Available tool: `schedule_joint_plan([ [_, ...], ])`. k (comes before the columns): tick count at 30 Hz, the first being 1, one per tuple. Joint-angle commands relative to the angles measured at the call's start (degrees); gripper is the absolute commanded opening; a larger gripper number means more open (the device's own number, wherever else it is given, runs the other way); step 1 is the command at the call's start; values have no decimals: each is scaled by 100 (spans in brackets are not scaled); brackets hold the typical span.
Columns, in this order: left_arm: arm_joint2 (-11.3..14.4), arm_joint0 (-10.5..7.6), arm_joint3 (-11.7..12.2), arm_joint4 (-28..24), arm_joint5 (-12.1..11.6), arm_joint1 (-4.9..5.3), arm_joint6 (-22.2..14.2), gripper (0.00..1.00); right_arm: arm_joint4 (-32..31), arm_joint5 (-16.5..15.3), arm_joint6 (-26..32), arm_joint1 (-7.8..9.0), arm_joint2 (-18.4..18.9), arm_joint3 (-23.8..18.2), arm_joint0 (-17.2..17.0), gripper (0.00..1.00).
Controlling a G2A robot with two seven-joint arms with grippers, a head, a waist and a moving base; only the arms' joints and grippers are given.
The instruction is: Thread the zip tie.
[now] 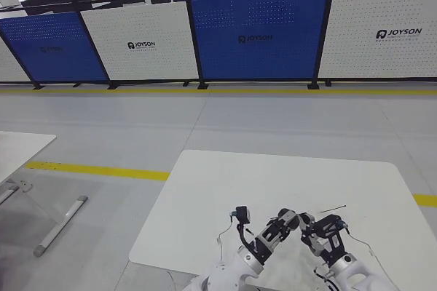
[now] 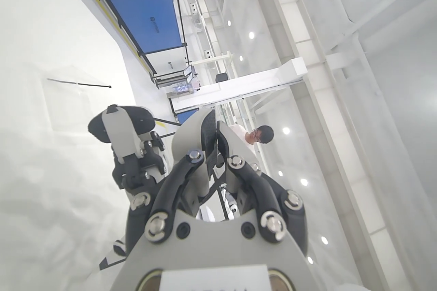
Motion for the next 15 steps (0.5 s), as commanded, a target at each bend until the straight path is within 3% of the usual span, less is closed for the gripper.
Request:
schedule_joint_plan([
  [1,-18,32,-33,14,-25,8,-2,0,-15,8,-6,-4,-8,7,2,0],
  [10,-73,100,-98,30,-20,27,-7,0,-28,28,-31,-24,-33,36,7,0],
  [11,-80,87,-76,13,2,26,2,0,21,23,-41,-26,-25,33,4,77],
  [12,-93,65,-44,-14,45,23,30,0,140,19,-68,-31,3,18,-7,100],
  [15,-117,-12,40,-111,125,10,84,0,442,-45,-154,-24,157,-31,-57,100],
])
